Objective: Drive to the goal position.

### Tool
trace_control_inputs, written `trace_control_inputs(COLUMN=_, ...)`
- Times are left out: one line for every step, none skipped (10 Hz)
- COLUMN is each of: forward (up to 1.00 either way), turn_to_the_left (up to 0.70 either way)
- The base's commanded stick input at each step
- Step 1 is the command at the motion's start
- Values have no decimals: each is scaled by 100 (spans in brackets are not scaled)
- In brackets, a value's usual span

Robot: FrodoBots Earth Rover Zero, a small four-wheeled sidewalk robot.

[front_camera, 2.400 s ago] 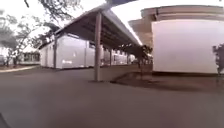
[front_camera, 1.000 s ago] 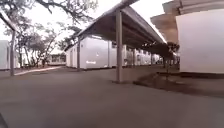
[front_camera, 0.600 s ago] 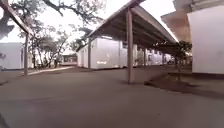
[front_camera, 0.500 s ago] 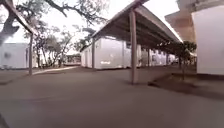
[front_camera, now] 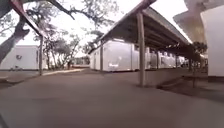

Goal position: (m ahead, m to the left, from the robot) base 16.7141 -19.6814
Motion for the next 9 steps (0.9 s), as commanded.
trace_control_inputs(forward=85, turn_to_the_left=0)
trace_control_inputs(forward=85, turn_to_the_left=0)
trace_control_inputs(forward=85, turn_to_the_left=0)
trace_control_inputs(forward=85, turn_to_the_left=0)
trace_control_inputs(forward=85, turn_to_the_left=0)
trace_control_inputs(forward=85, turn_to_the_left=19)
trace_control_inputs(forward=85, turn_to_the_left=34)
trace_control_inputs(forward=85, turn_to_the_left=34)
trace_control_inputs(forward=85, turn_to_the_left=34)
